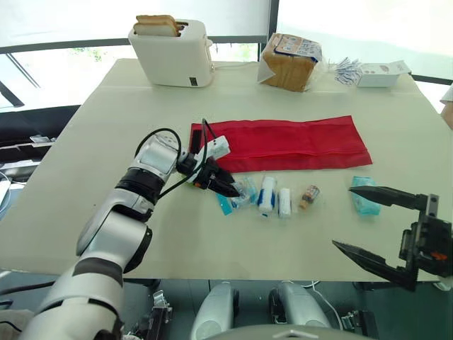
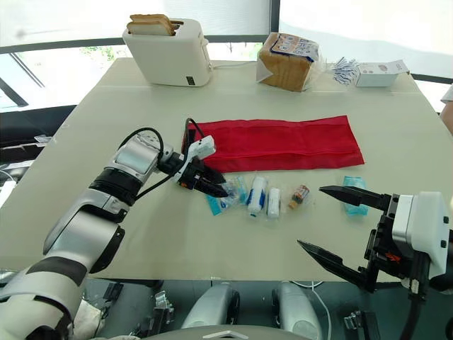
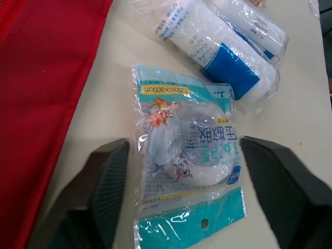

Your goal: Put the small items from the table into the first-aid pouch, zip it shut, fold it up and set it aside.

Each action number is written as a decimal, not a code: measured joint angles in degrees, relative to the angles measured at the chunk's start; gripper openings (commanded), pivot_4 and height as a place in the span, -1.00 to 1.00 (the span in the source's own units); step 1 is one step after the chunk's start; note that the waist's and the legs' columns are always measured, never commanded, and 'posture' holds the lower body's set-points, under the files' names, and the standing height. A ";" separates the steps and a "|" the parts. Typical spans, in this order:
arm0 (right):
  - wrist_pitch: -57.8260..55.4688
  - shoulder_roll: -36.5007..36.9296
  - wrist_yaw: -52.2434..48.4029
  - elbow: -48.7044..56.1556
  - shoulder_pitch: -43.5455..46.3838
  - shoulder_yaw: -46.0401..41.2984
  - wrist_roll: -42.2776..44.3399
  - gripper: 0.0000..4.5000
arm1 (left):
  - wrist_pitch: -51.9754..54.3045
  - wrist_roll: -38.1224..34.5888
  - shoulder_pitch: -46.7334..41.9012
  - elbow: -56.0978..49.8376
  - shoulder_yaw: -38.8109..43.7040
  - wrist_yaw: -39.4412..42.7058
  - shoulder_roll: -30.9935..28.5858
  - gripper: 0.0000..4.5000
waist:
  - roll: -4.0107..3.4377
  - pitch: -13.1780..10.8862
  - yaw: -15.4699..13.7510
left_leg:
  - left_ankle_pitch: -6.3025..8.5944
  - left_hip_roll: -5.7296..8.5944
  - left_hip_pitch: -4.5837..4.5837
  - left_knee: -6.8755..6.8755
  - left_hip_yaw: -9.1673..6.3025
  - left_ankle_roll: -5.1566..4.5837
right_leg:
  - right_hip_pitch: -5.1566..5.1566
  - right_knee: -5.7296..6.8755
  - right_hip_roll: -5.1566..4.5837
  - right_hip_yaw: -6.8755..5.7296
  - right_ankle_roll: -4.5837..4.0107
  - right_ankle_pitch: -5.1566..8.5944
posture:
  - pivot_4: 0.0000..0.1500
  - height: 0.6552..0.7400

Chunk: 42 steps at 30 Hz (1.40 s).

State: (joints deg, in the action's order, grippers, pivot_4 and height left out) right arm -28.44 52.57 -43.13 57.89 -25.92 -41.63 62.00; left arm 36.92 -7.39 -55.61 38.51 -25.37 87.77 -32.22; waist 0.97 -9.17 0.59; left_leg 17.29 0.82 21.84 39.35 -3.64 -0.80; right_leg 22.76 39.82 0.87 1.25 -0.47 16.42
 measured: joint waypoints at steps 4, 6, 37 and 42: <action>-0.12 0.02 0.20 0.04 -0.46 0.00 -0.40 1.00 | 1.97 -0.46 1.44 -1.66 0.36 0.11 0.01 -0.79 | 0.00 0.00 0.03 | 0.00 0.00 0.00 0.00 -0.01 0.00 | 0.00 0.01 0.00 0.00 0.00 0.00 | 1.00 1.00; -0.23 0.03 0.61 0.08 -0.64 0.09 -1.06 1.00 | 4.19 -1.03 2.31 -2.76 1.22 0.02 -0.26 -0.93 | 0.00 0.00 0.09 | 0.00 0.00 0.00 0.00 0.00 0.00 | 0.00 0.01 0.00 0.00 0.00 0.00 | 1.00 1.00; -28.90 -33.12 48.76 -35.84 52.95 45.04 9.61 1.00 | 42.37 -20.85 24.62 -59.96 44.27 -58.10 24.59 -1.00 | 0.21 0.03 0.13 | -0.17 -0.05 0.24 0.08 0.05 0.30 | 0.31 0.11 -0.07 0.01 0.00 -0.04 | 1.00 1.00; -29.03 -35.74 49.74 -38.84 53.27 44.82 8.23 0.77 | 42.36 -23.53 25.09 -60.54 44.06 -59.21 24.05 -1.00 | 0.20 0.03 0.13 | -0.17 -0.05 0.24 0.08 0.06 0.30 | 0.31 0.11 -0.07 0.02 0.00 -0.04 | 1.00 1.00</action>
State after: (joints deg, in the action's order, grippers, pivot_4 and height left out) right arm -57.47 16.82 6.61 19.05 27.35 3.19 70.23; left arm 79.28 -30.93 -30.52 -22.04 18.69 28.56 -8.17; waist 1.17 -9.15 0.72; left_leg 17.12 0.77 22.08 39.43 -3.58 -0.50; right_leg 23.07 39.93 0.80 1.27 -0.47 16.38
